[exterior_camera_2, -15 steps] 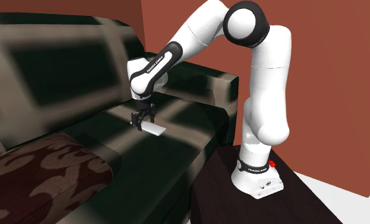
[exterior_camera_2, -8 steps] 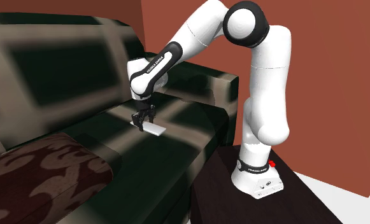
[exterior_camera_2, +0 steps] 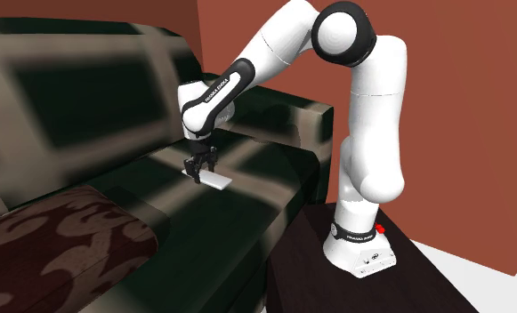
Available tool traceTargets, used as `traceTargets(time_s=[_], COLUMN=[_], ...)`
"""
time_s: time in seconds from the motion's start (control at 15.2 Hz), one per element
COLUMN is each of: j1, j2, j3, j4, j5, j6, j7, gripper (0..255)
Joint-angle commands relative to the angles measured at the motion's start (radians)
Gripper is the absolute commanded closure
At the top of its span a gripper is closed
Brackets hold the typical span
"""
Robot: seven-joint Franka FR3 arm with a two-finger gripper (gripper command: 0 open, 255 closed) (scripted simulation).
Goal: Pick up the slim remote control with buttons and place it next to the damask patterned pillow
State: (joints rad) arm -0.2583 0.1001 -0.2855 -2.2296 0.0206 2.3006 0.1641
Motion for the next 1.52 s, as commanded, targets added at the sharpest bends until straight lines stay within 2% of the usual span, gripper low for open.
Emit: traceTargets(time_s=[0.0, 1.45], j1=[0.001, 0.006], j2=[-0.009, -0.15], j3=[0.0, 0.002], j4=[0.004, 0.157], j5=[-0.004, -0.05], j6=[-0.013, -0.3], j7=[0.002, 0.034], gripper=[255, 255])
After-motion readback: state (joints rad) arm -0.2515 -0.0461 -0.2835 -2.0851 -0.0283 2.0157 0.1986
